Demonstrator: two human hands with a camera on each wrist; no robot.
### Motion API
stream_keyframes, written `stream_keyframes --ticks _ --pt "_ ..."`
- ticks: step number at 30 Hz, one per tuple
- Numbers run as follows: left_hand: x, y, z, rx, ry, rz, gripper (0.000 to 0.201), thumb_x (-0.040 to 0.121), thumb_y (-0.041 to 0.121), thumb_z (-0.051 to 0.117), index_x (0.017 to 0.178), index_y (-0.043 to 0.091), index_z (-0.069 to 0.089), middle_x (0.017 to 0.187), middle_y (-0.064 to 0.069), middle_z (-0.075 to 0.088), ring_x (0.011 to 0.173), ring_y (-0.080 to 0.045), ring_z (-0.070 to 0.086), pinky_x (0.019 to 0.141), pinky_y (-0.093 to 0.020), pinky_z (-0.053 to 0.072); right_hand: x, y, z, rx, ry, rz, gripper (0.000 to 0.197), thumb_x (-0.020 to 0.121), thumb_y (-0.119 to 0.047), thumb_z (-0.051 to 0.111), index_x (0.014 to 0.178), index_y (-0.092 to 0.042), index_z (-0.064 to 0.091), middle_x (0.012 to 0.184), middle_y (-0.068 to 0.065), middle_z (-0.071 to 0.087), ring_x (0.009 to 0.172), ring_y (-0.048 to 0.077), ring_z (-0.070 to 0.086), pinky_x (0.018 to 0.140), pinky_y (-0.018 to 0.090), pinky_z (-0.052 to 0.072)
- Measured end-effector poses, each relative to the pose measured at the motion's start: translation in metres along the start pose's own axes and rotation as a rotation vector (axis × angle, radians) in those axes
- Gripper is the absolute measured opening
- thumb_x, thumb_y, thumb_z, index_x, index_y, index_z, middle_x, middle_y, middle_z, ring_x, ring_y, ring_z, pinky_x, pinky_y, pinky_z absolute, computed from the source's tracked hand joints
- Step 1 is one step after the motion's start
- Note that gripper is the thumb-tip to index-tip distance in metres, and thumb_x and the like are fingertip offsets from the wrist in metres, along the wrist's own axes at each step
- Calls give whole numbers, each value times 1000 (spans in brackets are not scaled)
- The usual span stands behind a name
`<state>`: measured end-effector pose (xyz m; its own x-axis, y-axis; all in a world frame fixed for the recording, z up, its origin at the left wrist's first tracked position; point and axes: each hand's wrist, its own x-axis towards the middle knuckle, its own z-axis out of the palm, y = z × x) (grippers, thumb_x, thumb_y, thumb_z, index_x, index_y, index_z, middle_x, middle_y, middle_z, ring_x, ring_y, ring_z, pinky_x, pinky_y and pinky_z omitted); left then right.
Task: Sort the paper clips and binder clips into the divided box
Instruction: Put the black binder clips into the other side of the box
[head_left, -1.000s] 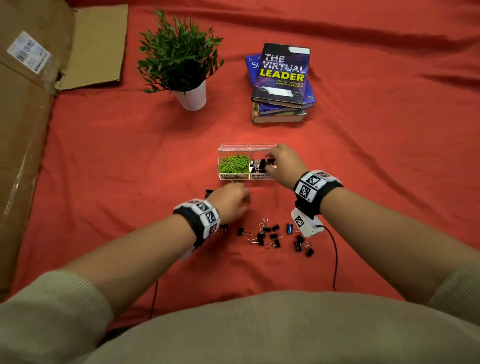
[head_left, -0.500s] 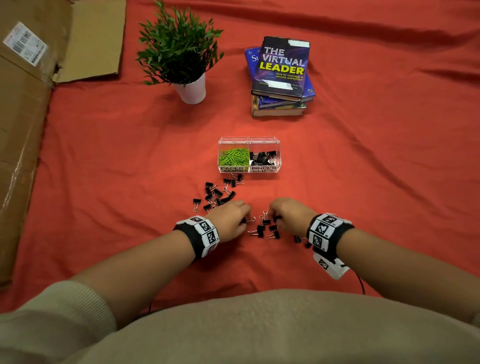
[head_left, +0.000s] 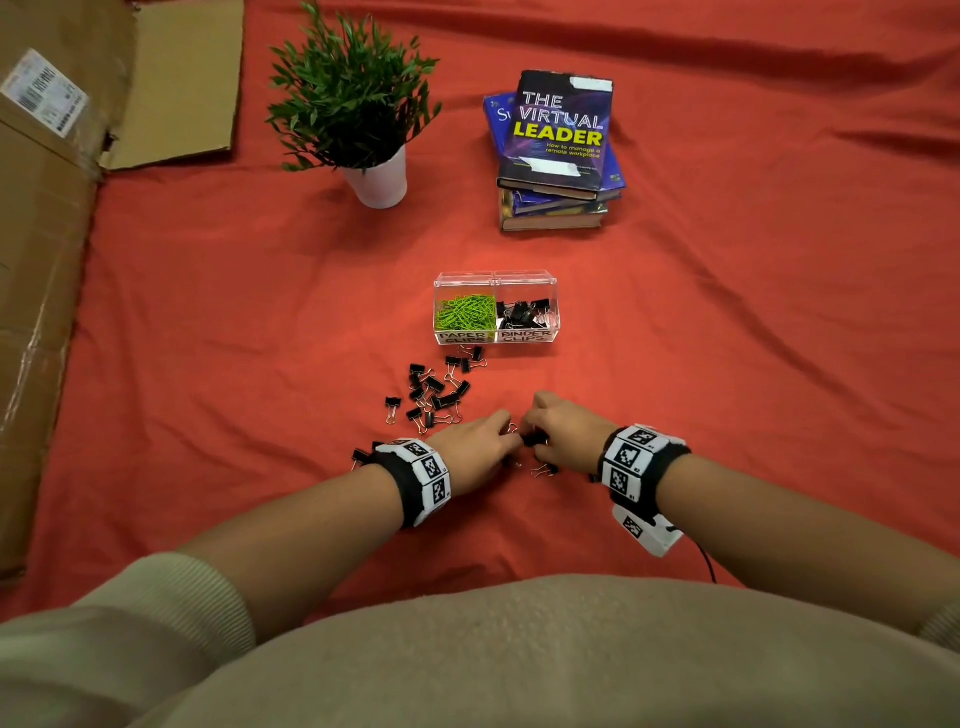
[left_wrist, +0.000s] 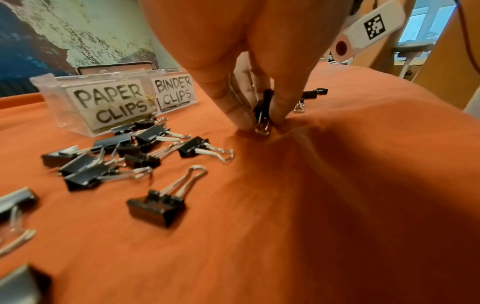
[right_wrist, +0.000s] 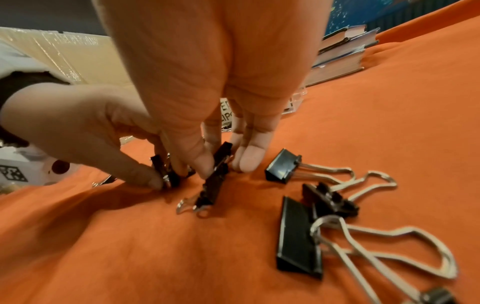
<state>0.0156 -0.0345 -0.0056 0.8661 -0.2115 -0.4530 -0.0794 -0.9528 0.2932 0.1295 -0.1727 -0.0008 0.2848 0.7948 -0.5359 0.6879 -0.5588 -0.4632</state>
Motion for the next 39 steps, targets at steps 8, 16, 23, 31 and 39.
stream_keyframes --ticks 8,16,23,31,39 --pt "1 -6 -2 -208 85 -76 21 83 4 50 104 6 52 111 -12 51 96 -34 57 73 -42 43 3 -9 13 -69 4 50 26 84 -11 54 108 -2 60 114 16 49 98 34 57 82 38 43" --pt "31 -29 -52 -526 345 -309 12 80 8 60 84 18 64 93 -1 67 84 -20 61 73 -28 48 6 12 -6 297 231 165 13 77 -11 67 89 -9 70 85 5 67 71 14 60 69 24 48" --pt "87 -40 -115 -548 488 -373 11 80 5 59 88 12 63 88 -4 65 82 -23 60 66 -25 41 24 26 -76 800 476 247 14 78 -2 70 73 -14 66 64 3 62 42 -5 53 48 8 44" --pt "95 -48 -104 -307 377 -333 20 85 6 53 102 9 63 111 -12 58 105 -32 56 85 -39 48 61 18 -111 386 502 205 6 75 -9 66 81 -7 68 72 9 62 67 22 55 65 30 43" --pt "8 -89 -61 -518 587 -572 13 78 6 56 83 18 59 87 0 53 79 -22 56 74 -39 52 78 -8 -90 -123 582 2 19 81 -17 59 96 -12 68 100 7 64 99 31 51 86 41 44"
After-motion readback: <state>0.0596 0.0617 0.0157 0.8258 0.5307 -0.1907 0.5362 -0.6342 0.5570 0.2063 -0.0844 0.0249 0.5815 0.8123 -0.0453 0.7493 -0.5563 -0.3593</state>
